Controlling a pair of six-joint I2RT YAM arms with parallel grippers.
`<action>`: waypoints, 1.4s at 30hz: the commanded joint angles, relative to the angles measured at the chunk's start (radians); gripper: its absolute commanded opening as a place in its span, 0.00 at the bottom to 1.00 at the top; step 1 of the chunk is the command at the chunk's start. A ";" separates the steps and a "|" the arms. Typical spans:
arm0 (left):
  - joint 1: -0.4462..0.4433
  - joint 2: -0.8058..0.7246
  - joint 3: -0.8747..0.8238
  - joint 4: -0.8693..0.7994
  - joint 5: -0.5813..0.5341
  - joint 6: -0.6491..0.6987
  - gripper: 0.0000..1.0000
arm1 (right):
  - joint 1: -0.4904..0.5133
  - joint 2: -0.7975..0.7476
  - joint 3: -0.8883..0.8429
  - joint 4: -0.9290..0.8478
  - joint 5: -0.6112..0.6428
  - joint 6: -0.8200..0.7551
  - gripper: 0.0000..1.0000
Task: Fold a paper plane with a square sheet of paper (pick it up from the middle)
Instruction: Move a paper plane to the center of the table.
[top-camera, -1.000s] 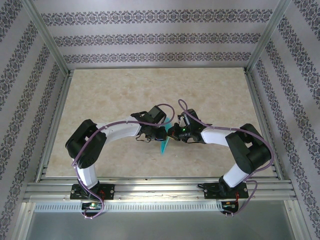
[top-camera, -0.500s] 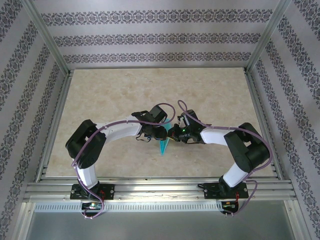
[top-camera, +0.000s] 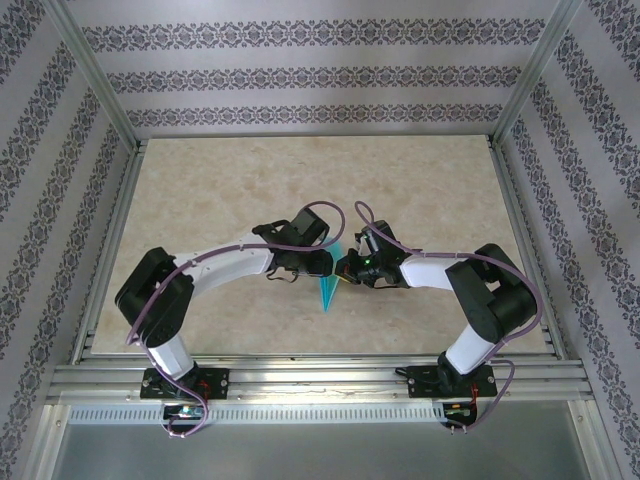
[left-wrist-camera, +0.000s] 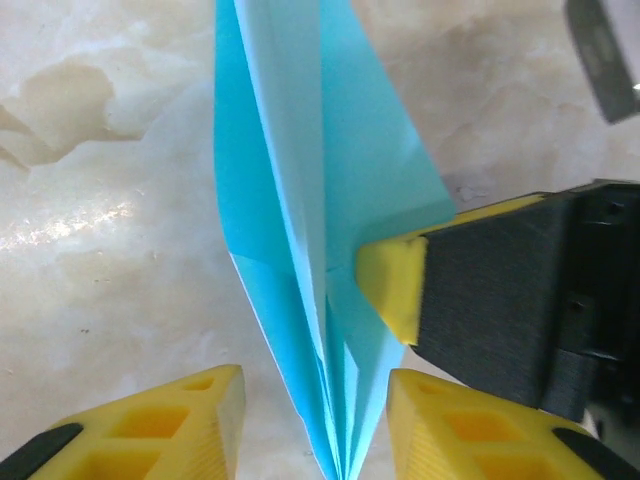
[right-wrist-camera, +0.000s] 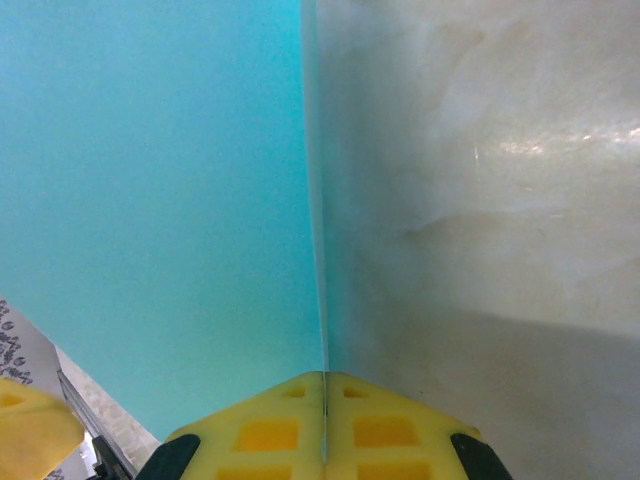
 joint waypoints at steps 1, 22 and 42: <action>-0.018 -0.019 -0.023 0.065 0.040 0.002 0.40 | 0.000 0.004 -0.014 0.021 -0.008 -0.004 0.00; -0.018 0.084 -0.033 0.108 0.089 -0.049 0.34 | -0.001 0.003 -0.015 0.031 -0.013 0.001 0.00; -0.022 0.158 -0.004 0.094 0.135 -0.026 0.23 | -0.003 0.003 -0.015 0.038 -0.019 0.009 0.00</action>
